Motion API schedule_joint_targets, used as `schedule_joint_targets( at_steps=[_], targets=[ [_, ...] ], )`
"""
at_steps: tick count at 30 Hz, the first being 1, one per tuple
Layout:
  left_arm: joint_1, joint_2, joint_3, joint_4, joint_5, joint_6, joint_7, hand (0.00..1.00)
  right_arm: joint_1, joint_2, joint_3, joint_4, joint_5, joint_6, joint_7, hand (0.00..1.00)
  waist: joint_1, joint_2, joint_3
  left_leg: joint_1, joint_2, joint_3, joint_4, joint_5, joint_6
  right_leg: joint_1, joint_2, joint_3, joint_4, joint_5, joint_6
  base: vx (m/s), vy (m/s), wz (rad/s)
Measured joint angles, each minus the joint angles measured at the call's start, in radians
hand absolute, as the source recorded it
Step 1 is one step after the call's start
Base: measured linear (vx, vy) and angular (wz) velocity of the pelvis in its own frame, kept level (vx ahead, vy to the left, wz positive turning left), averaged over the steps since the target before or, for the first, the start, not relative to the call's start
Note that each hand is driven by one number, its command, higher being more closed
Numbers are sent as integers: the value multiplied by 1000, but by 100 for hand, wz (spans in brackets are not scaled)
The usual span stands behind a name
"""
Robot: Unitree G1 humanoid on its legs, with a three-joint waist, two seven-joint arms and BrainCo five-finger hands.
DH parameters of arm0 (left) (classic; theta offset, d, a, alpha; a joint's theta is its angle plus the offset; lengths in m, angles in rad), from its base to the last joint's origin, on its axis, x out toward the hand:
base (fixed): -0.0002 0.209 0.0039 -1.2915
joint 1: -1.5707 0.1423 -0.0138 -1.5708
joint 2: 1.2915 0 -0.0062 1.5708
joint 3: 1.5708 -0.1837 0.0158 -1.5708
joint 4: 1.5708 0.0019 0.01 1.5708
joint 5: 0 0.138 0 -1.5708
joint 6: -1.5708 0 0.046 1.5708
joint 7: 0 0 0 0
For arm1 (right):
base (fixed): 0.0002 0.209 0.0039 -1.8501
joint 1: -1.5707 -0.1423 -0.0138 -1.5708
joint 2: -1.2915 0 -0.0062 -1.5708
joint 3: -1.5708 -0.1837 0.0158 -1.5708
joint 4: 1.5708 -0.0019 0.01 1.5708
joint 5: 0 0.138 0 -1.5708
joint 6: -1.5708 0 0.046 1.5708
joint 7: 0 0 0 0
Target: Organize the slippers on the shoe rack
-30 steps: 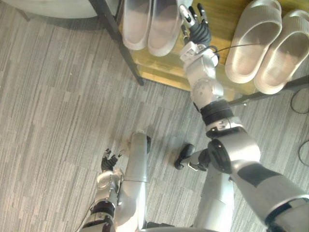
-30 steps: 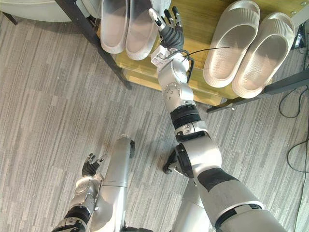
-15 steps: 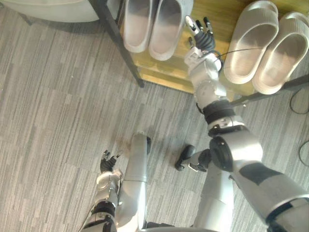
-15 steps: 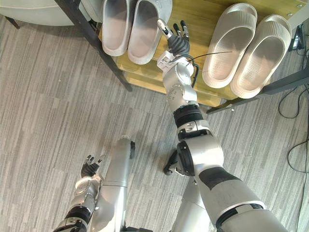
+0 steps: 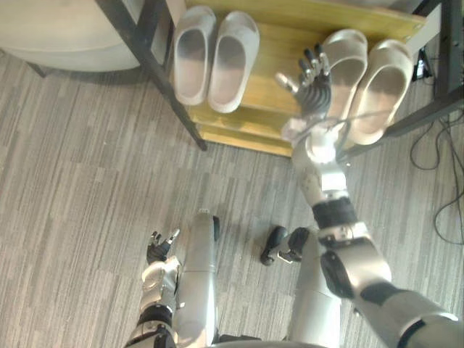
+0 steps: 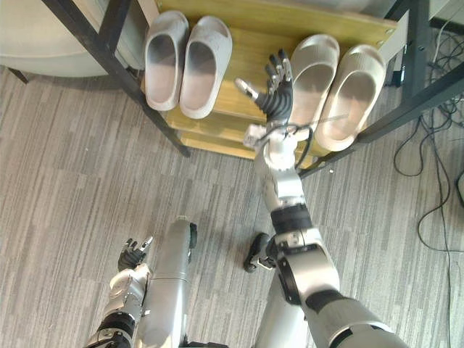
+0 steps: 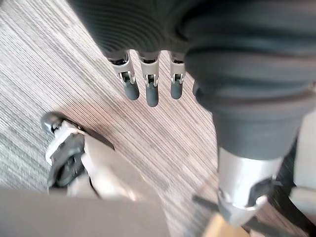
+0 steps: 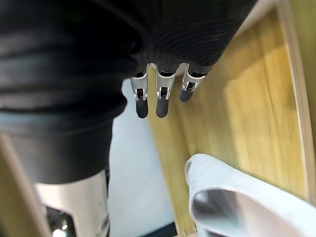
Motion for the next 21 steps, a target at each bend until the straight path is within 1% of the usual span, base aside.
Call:
schedule_joint_targets(
  at_steps=[2, 3, 5, 6, 8, 10, 11, 12, 14, 15, 16, 17, 18, 20, 21],
  targets=[
    [47, 9, -30, -1, 30, 0, -21, 0, 159, 17, 46, -53, -38, 0, 31, 0, -18, -17, -45, 82, 1, 15, -64, 3, -1, 73, 3, -4, -50, 2, 1, 145, -65, 2],
    [53, 9, -35, -1, 34, 1, -24, 0, 178, 17, 52, -59, -44, 0, 37, 0, -20, -18, -51, 91, 1, 16, -70, 4, 0, 82, 3, -5, -56, 3, 1, 135, -41, 3],
    [99, 15, -89, -2, 64, 2, -44, 0, 322, 15, 87, -105, -83, 0, 78, 0, -37, -24, -84, 180, 3, 23, -136, 7, -1, 172, 10, -18, -118, 12, -5, 143, -16, 4],
    [103, 19, -101, -1, 67, 2, -46, 0, 338, 15, 89, -109, -84, 0, 82, 0, -38, -25, -86, 192, 3, 24, -147, 9, -1, 186, 12, -19, -126, 13, -4, 126, -5, 7],
    [142, 42, -166, -2, 94, 3, -49, 0, 472, 12, 105, -139, -112, 0, 121, 0, -43, -46, -120, 279, -2, 37, -228, 26, 2, 266, 12, -28, -191, 22, 2, 126, -12, 10],
    [164, 57, -194, -1, 96, 5, -55, 0, 524, 12, 107, -139, -123, 1, 142, 0, -49, -56, -135, 322, -7, 43, -267, 35, 2, 306, 11, -31, -221, 26, 6, 102, 3, 8],
    [183, 67, -219, -1, 104, 6, -67, 0, 577, 12, 112, -139, -127, 1, 165, 0, -54, -64, -144, 371, -13, 49, -313, 46, 5, 352, 10, -34, -259, 33, 13, 138, 31, 14],
    [202, 75, -249, 1, 112, 11, -70, 0, 640, 10, 110, -135, -143, 1, 184, 0, -60, -66, -166, 416, -20, 52, -366, 62, 9, 400, 10, -44, -308, 46, 21, 93, 28, 13],
    [213, 84, -273, 1, 117, 13, -74, 0, 677, 9, 110, -127, -163, 1, 196, 0, -62, -71, -178, 448, -25, 59, -405, 77, 12, 427, 10, -45, -340, 58, 24, 81, 32, 6],
    [226, 94, -296, 3, 126, 15, -84, 0, 713, 9, 109, -106, -174, 1, 206, 0, -64, -76, -193, 483, -30, 65, -453, 94, 15, 458, 10, -47, -379, 72, 30, 99, 44, 2],
    [238, 104, -323, 6, 134, 15, -87, 0, 738, 10, 104, -46, -191, 2, 218, 0, -71, -80, -207, 526, -34, 74, -508, 115, 20, 494, 13, -49, -429, 93, 34, 61, 30, 1],
    [239, 105, -327, 8, 136, 15, -87, 0, 742, 10, 103, -28, -195, 2, 221, 0, -73, -81, -210, 536, -35, 76, -521, 121, 20, 504, 14, -50, -441, 98, 34, 67, 57, 1],
    [241, 115, -356, 35, 148, 16, -88, 0, 759, 10, 102, 86, -200, 5, 228, 0, -85, -78, -230, 584, -41, 81, -598, 154, 26, 550, 21, -58, -516, 131, 42, 44, 56, 1],
    [241, 118, -374, 50, 151, 17, -88, 0, 770, 10, 101, 159, -203, 8, 233, 0, -90, -75, -239, 620, -46, 89, -652, 177, 31, 582, 26, -58, -565, 155, 47, 33, 65, -1],
    [241, 121, -392, 63, 151, 18, -88, 0, 777, 11, 93, 232, -217, 9, 237, 0, -93, -69, -248, 648, -49, 94, -698, 198, 35, 606, 32, -59, -611, 177, 52, 22, 73, -7]
  ],
)
